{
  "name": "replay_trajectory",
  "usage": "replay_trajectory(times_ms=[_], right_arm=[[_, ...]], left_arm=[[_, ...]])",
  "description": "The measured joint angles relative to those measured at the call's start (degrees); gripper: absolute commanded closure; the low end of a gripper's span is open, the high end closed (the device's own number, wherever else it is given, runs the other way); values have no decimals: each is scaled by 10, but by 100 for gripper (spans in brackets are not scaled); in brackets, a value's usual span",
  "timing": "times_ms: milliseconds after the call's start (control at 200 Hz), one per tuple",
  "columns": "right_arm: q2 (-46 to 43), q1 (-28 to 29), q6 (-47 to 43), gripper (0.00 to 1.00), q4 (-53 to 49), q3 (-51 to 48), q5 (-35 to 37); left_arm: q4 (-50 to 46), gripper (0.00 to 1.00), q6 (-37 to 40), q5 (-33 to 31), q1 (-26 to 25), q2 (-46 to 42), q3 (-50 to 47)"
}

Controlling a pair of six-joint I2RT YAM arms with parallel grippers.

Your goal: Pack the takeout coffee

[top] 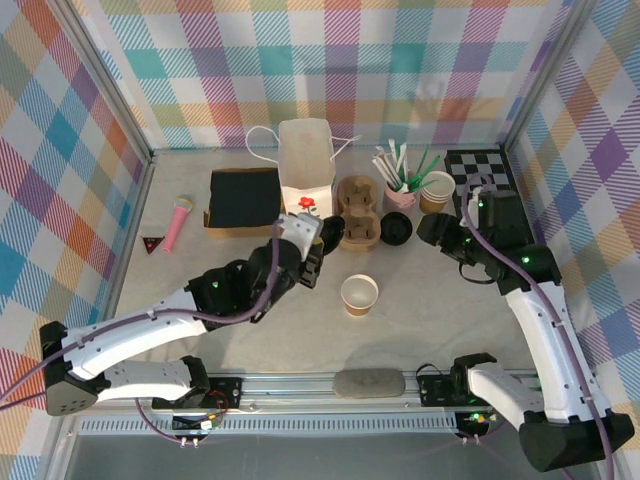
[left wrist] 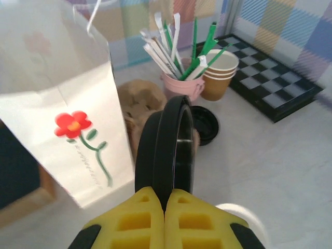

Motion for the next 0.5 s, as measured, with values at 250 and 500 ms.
replay_trajectory(times_ms=[250, 500], right_arm=[[37, -25, 45, 39, 59, -7, -165], [39, -32, 75, 45, 89, -22, -258]], left_arm=[[126, 100, 240, -242, -129, 80, -17], [464, 100, 576, -350, -179, 176, -87]])
